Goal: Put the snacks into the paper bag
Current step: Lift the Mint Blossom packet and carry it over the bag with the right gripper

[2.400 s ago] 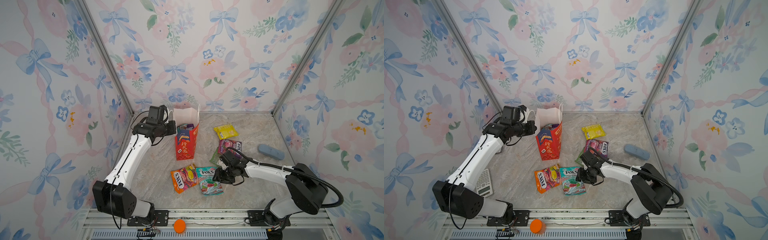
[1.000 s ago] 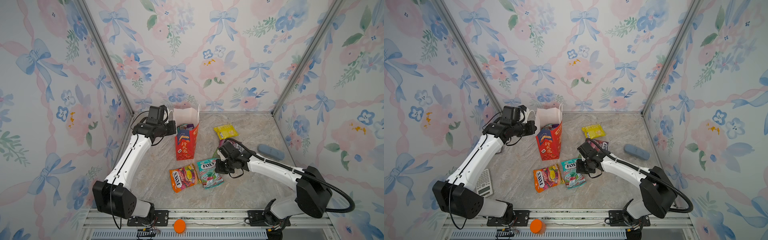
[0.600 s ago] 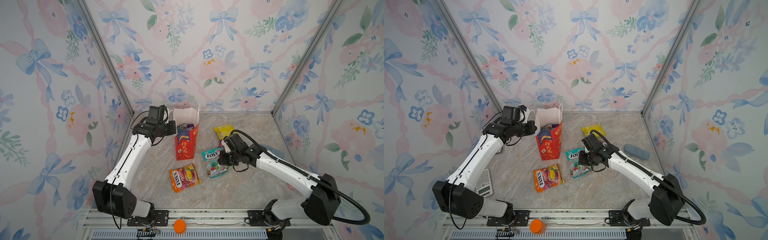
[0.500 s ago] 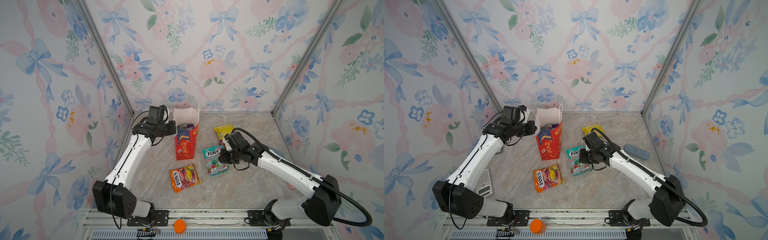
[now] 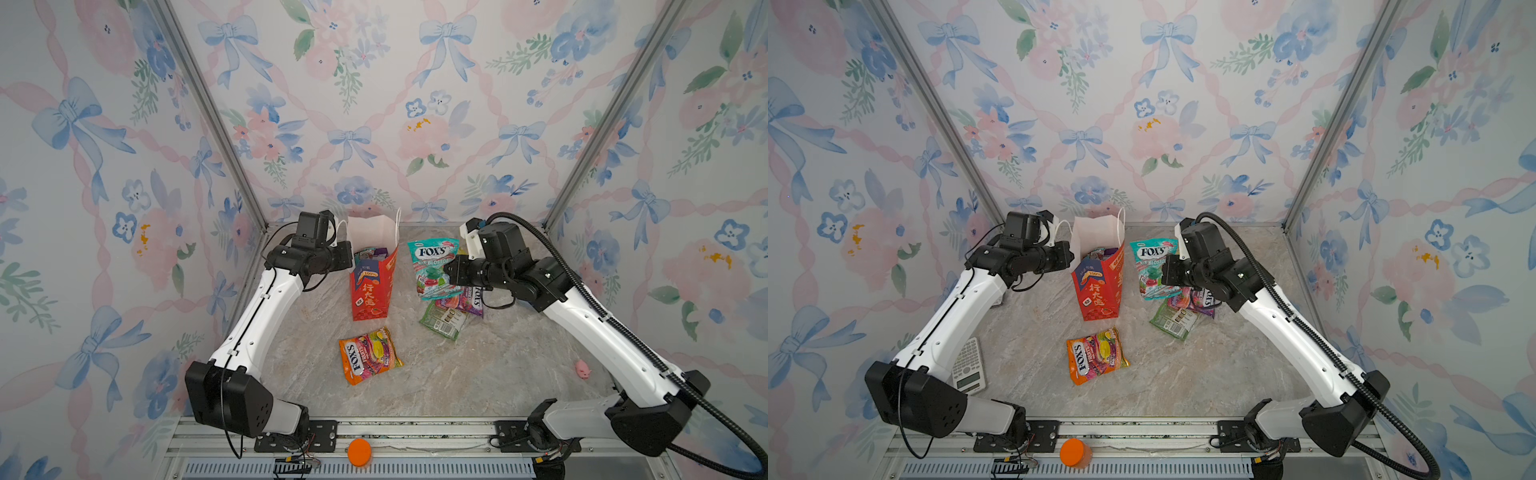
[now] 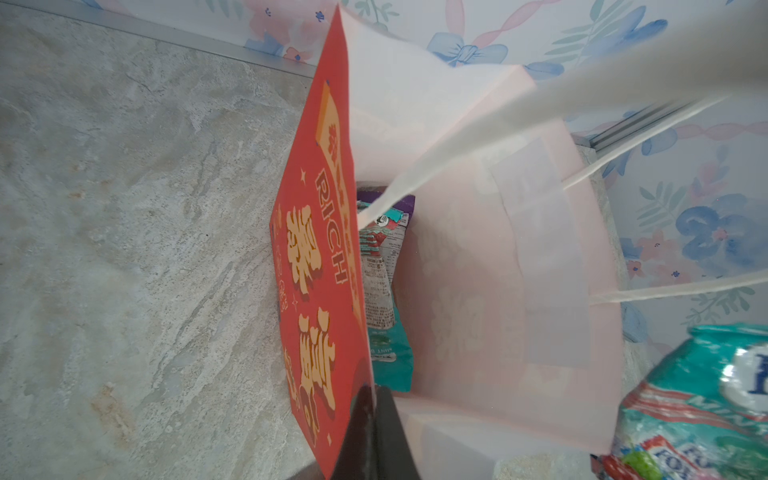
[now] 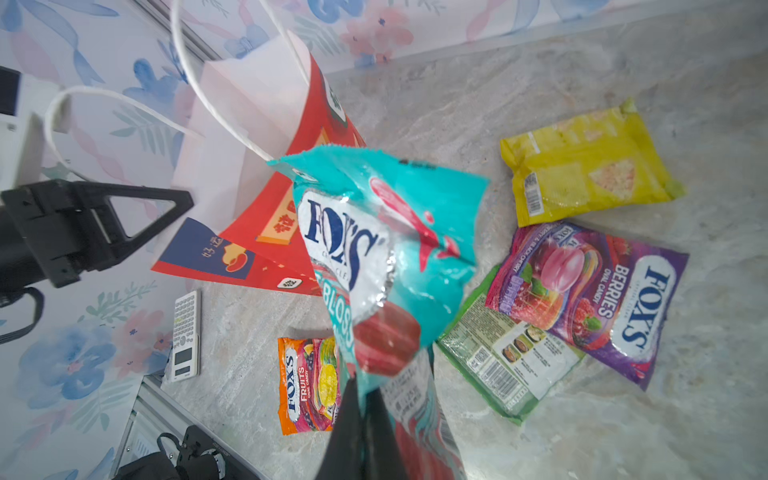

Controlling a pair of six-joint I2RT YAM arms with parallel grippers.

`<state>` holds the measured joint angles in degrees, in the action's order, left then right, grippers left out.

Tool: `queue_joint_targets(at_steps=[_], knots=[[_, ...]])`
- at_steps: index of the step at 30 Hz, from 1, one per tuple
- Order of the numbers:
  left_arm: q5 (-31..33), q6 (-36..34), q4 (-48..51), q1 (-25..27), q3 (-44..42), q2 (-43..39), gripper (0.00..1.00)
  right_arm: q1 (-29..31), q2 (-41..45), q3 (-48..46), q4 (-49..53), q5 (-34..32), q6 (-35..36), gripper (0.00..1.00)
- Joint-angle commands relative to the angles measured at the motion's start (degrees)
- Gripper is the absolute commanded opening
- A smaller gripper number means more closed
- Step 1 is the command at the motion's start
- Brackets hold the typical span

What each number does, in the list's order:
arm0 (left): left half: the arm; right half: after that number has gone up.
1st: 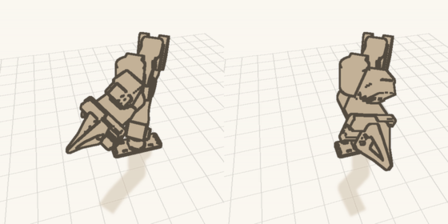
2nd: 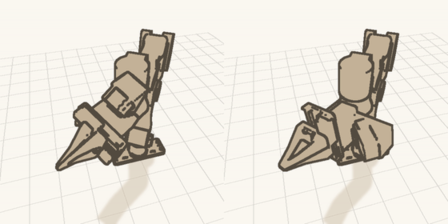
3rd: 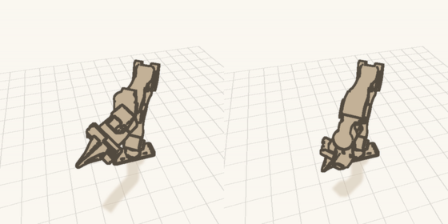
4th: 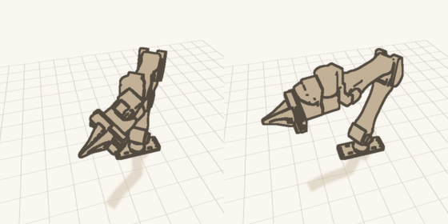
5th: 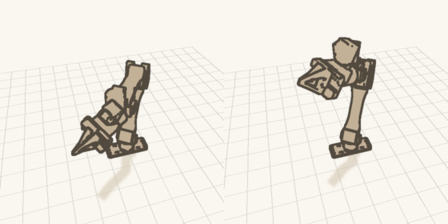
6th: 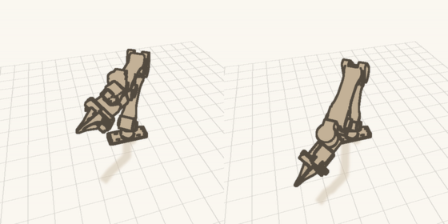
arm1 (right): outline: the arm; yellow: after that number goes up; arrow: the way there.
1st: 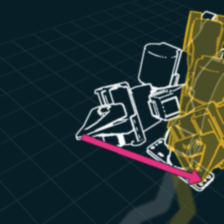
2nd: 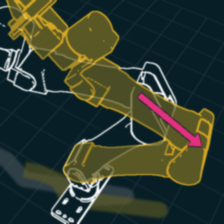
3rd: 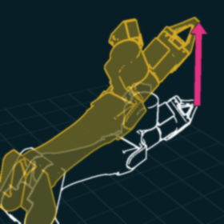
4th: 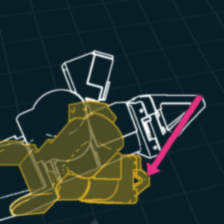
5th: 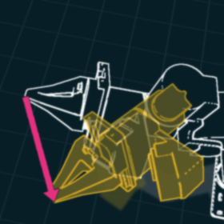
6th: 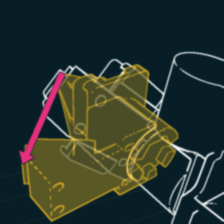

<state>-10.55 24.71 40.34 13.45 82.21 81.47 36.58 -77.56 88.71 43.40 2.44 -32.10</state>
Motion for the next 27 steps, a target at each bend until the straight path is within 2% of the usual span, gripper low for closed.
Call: queue_joint_targets(at_steps=[1, 9, 27], knots=[[-1.1, 0.4, 2.0, -0.1, -0.9, -0.1, 0.00, 0.0, -0.2, 5.6, -1.6, -0.6, 1.8, 0.00], [-1.2, 0.6, 2.0, 0.1, -0.7, 0.0, 0.00, 3.1, -4.2, 13.7, -5.2, 0.0, 2.7, 0.00], [-0.9, 0.7, 2.0, 0.4, -0.7, 0.4, 0.00, 6.6, -21.1, 35.0, -6.4, 2.8, 5.8, 0.00]])
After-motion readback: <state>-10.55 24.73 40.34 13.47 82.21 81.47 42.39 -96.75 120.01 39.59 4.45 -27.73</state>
